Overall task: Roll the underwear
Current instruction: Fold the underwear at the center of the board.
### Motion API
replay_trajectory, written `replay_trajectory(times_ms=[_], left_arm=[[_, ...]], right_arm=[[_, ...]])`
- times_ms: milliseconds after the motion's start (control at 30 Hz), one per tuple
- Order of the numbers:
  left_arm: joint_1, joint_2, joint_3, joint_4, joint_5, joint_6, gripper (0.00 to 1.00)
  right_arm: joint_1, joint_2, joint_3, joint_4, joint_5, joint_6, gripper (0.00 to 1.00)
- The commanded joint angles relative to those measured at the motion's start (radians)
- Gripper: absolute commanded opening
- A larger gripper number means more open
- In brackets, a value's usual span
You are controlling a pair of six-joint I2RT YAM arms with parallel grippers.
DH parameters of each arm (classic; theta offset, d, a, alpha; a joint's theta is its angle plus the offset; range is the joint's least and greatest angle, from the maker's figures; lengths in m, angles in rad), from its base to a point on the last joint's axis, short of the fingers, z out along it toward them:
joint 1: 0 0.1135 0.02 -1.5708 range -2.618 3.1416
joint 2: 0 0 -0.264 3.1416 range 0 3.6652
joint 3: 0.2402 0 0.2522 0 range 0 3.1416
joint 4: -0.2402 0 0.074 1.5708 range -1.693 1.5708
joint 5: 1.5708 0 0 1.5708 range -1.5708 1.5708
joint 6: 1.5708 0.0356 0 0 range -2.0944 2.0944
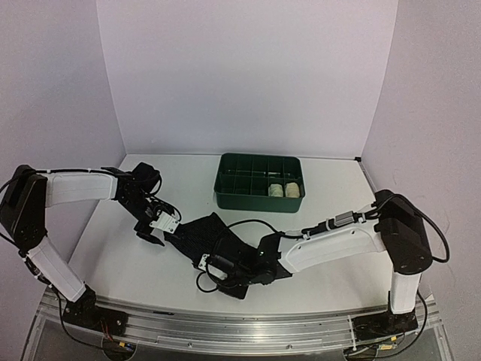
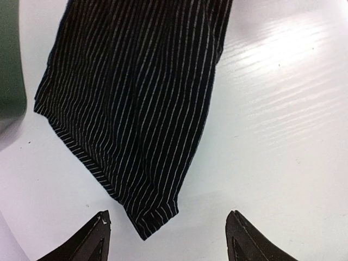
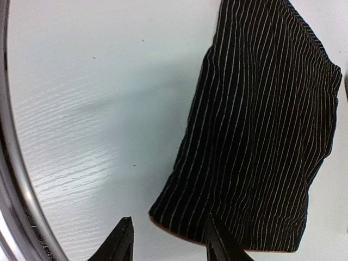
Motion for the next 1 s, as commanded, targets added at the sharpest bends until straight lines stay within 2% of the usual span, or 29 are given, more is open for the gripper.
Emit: replay_trajectory(times_ms=[0, 133, 467, 667, 733, 800, 967], left_arm=[[0.001, 0.066, -0.011, 0.059, 0.005, 0.154, 0.73], [0.001, 0.091, -0.041, 0.098, 0.005, 0.19, 0.72], [0.003, 0.165, -0.066, 0.228, -0.089, 0.15, 0.58], [0.008, 0.167, -0.061, 0.252, -0.097, 0.144, 0.57], [0.008, 0.168, -0.065, 0.259, -0.099, 0.149, 0.54], [0.008, 0.167, -0.073, 0.271, -0.096, 0.148, 0.48], [0.0, 0.125, -0.093, 0.249, -0.063, 0.115, 0.18]], right_arm=[[-0.013, 0.02, 0.038, -0.017, -0.03, 0.0, 0.44], [-0.013, 0.049, 0.036, -0.024, -0.074, 0.03, 0.43], [-0.013, 0.046, -0.011, -0.025, -0.053, 0.033, 0.02], [-0.027, 0.01, -0.055, -0.024, -0.089, 0.004, 0.0], [-0.035, -0.003, -0.07, -0.025, -0.1, -0.009, 0.0], [-0.04, -0.014, -0.078, -0.025, -0.103, -0.023, 0.0], [-0.052, -0.033, -0.083, -0.025, -0.109, -0.026, 0.0]])
